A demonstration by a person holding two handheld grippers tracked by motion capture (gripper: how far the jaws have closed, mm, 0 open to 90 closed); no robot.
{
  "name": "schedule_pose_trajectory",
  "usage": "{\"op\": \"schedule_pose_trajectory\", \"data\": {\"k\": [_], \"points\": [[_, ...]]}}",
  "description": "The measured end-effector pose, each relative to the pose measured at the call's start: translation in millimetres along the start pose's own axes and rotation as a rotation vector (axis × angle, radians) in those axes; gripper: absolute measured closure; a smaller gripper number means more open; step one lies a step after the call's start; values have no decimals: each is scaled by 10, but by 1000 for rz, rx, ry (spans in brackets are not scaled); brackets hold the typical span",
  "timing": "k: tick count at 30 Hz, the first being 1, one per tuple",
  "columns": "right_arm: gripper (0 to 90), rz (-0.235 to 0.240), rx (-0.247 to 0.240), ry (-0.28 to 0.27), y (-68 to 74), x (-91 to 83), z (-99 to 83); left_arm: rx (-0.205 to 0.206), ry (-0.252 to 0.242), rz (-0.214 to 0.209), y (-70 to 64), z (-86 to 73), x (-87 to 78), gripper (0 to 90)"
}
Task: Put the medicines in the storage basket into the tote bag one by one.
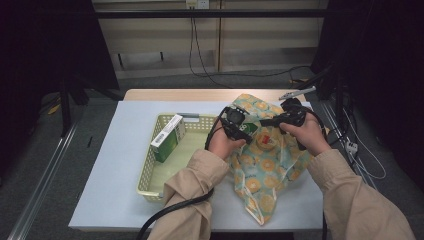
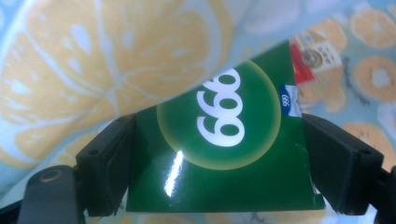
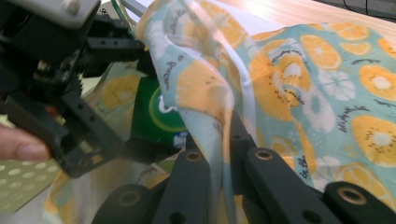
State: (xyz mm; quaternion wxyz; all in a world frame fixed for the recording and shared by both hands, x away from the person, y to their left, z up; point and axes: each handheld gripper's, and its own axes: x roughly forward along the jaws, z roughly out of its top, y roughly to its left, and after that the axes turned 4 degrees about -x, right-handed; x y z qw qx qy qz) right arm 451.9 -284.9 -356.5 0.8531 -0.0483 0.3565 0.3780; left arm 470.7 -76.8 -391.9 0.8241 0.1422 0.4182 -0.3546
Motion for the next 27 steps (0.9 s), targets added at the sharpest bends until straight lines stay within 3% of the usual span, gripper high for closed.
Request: {"op": "schedule_pose_trajectory", "data": {"k": [4,7,10,13,19,23,27], "points": [[893,2,0,7,-4,14,-2,6,-12,-19,39,-13,3,157],[893,-2,4,4,-19,10,-8,4,-18,-76,26,-50,-53,141],[893,-12,9,4,-38,1,-14,16,-46,-84,-13,-79,-179,90],[893,-21,10,4,-39,-10,-12,15,-66,-142,0,-124,-352,95],[893,-29,0,14,0,-1,-12,55,-94,-140,65,-268,-717,102],[893,-30,-5,13,31,-6,-11,51,-108,-127,225,-394,-932,98],[893,-29,-6,20,46,-5,-23,44,-116,-80,405,-533,-1120,100]]}}
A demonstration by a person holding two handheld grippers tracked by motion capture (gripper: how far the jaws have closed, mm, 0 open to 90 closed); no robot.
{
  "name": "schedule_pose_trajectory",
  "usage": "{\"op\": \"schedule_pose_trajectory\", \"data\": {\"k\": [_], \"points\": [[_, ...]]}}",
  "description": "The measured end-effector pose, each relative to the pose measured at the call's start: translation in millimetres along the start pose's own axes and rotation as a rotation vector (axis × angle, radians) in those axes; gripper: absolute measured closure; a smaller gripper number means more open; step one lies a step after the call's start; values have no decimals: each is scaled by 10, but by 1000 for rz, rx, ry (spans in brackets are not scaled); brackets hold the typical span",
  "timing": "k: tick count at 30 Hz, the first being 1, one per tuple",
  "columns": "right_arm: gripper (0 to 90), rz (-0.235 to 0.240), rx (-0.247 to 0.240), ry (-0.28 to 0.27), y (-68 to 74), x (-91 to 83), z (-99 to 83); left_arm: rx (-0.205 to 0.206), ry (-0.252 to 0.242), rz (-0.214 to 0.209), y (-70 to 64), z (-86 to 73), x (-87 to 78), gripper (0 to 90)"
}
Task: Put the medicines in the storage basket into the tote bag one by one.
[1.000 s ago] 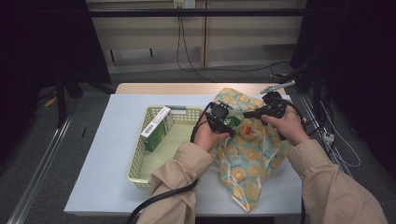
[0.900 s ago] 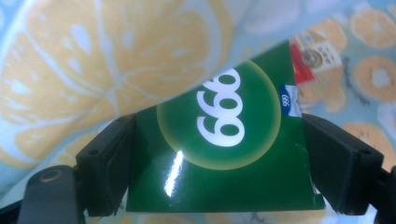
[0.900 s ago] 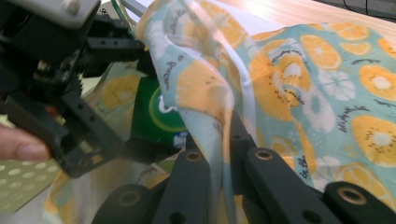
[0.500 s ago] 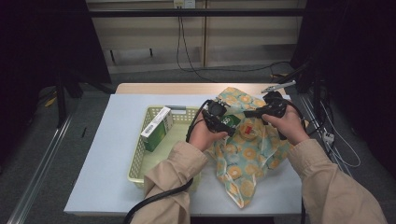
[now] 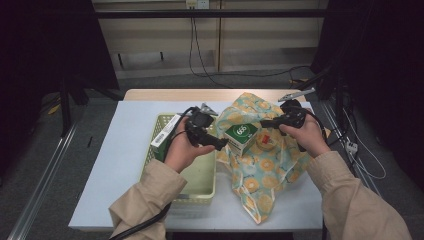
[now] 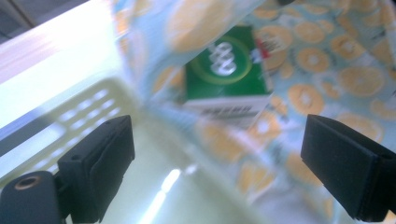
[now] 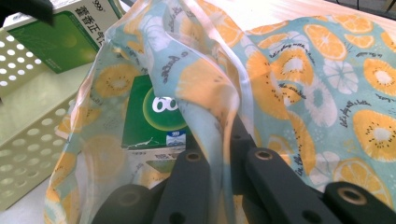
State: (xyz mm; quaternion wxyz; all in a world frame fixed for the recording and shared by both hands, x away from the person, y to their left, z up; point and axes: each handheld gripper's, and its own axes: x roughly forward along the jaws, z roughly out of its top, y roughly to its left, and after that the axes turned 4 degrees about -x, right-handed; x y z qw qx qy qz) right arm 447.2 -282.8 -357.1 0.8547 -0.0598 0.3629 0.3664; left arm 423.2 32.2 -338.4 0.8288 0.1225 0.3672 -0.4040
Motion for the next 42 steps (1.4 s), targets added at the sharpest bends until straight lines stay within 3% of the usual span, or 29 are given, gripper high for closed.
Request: {"op": "schedule_pose_trajectory", "data": {"k": [5,8,16,24,30,42], "points": [[893,-2,4,-6,-5,-5,-6,-17,-5,62,260,-162,-238,103],[893,-1,2,-1,-1,-1,-6,-47,2,94,422,-256,-315,103],[893,2,2,-1,-10,9,-8,-77,4,161,710,-425,-389,112],[893,7,6,-5,-17,-10,-12,-139,6,205,955,-588,-395,144],[893,6,7,-7,-25,-5,-26,-132,39,232,991,-647,-352,169],[893,7,10,-9,-31,-3,-39,-146,108,221,958,-749,-317,409]]}}
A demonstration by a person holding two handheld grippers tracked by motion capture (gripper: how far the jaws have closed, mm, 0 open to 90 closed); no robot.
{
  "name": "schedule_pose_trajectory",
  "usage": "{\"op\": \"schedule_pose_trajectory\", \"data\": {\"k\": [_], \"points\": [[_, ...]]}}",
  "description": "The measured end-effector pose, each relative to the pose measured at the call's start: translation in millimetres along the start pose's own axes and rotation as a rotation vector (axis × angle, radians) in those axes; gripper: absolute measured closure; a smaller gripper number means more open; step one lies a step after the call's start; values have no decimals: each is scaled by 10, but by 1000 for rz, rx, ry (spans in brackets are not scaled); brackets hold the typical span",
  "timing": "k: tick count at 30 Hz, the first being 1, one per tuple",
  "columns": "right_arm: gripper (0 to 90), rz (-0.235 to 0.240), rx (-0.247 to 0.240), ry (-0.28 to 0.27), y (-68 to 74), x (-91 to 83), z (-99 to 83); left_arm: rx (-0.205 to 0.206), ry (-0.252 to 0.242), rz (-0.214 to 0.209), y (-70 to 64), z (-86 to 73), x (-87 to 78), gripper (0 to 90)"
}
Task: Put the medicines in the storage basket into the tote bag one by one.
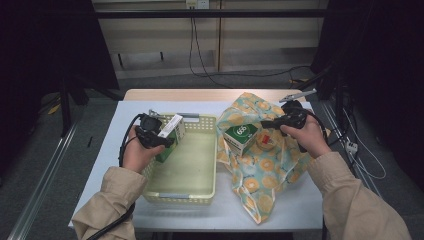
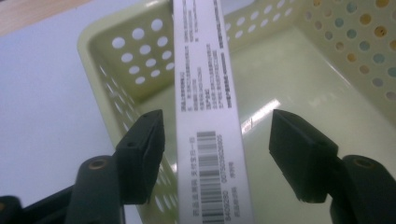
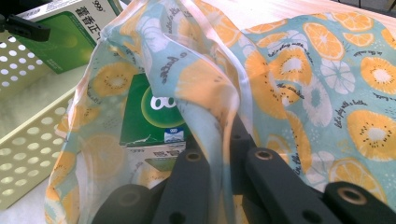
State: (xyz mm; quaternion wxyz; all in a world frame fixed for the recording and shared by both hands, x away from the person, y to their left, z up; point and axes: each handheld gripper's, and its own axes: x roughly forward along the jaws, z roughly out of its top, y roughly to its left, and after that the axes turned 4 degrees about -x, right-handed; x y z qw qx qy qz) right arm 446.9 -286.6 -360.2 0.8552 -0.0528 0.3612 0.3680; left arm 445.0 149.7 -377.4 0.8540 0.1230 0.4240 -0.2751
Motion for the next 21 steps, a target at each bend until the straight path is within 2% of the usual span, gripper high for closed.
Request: {"op": "schedule_pose_trajectory", "data": {"k": [1,3,4,5,8,10,14,21], "points": [[893,0,1,-1,0,1,-1,0,12,8,-6,-11,3,467],[893,-2,-2,2,0,4,-2,-3,30,10,-15,-28,4,515],[893,-3,-3,2,2,4,-2,-4,29,9,-23,-36,1,596],[893,-2,-2,0,2,5,-3,-21,26,10,-26,-40,-8,618],[893,-3,-1,0,0,4,-3,-32,24,1,-49,-40,-19,625],[893,-6,1,0,-1,2,-3,-51,0,-17,-60,-29,-51,626],[893,-4,-2,0,3,2,-3,-69,-34,-74,-123,33,-169,627],[893,-6,-3,-3,17,3,5,-28,-111,-186,-340,223,-486,627]]}}
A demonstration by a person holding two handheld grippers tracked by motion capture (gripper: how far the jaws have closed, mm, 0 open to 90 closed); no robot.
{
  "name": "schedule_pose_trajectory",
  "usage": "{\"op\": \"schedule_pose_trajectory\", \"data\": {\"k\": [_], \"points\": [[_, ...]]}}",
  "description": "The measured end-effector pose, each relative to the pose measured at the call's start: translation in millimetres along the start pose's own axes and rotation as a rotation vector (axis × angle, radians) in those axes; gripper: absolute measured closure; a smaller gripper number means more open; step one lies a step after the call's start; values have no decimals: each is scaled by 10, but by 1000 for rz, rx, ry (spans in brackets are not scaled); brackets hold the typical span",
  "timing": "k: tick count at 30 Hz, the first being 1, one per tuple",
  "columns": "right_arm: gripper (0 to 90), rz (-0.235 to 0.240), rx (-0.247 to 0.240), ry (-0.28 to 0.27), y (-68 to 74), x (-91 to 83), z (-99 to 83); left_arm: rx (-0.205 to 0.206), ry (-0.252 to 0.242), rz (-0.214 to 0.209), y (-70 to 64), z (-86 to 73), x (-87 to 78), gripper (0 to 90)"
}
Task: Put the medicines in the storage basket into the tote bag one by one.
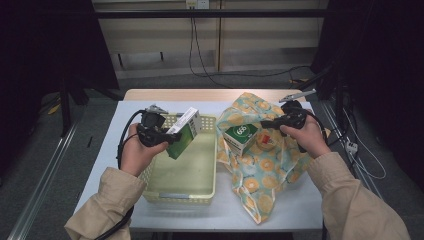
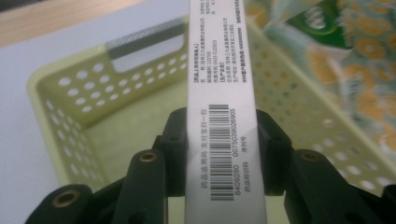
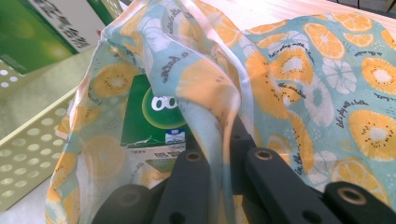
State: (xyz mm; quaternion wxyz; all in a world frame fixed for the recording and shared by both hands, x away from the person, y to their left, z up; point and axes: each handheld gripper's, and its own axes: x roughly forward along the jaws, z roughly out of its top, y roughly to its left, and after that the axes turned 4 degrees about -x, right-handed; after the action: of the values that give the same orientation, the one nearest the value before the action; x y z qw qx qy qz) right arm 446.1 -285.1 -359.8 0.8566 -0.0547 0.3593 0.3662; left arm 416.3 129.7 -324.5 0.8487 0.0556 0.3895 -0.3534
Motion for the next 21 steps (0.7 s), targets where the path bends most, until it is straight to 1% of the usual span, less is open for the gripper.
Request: {"op": "schedule_pose_trajectory", "data": {"k": [1,5,6,7,10,12,16,17,20,21], "points": [[894,0,-1,-2,1,-1,1,8,-5,-25,-38,27,-32,627],[893,0,4,-5,1,-17,7,61,-13,-69,-252,113,-102,627],[893,-2,1,-4,0,-22,10,67,-13,-81,-299,125,-107,627],[893,-2,1,-5,-1,-25,12,90,-14,-96,-373,150,-112,627],[893,-2,-1,-5,5,-40,31,127,-8,-129,-539,196,-97,627],[893,-2,-2,-7,11,-50,47,158,4,-145,-653,223,-43,627],[893,-3,-6,-9,21,-73,74,187,30,-172,-798,243,94,626],[893,-3,-9,-11,20,-80,79,189,37,-183,-817,245,120,626],[893,-4,-8,-10,19,-91,79,209,73,-180,-888,235,248,626],[893,-5,-8,-10,18,-93,77,208,67,-186,-895,243,256,626]]}}
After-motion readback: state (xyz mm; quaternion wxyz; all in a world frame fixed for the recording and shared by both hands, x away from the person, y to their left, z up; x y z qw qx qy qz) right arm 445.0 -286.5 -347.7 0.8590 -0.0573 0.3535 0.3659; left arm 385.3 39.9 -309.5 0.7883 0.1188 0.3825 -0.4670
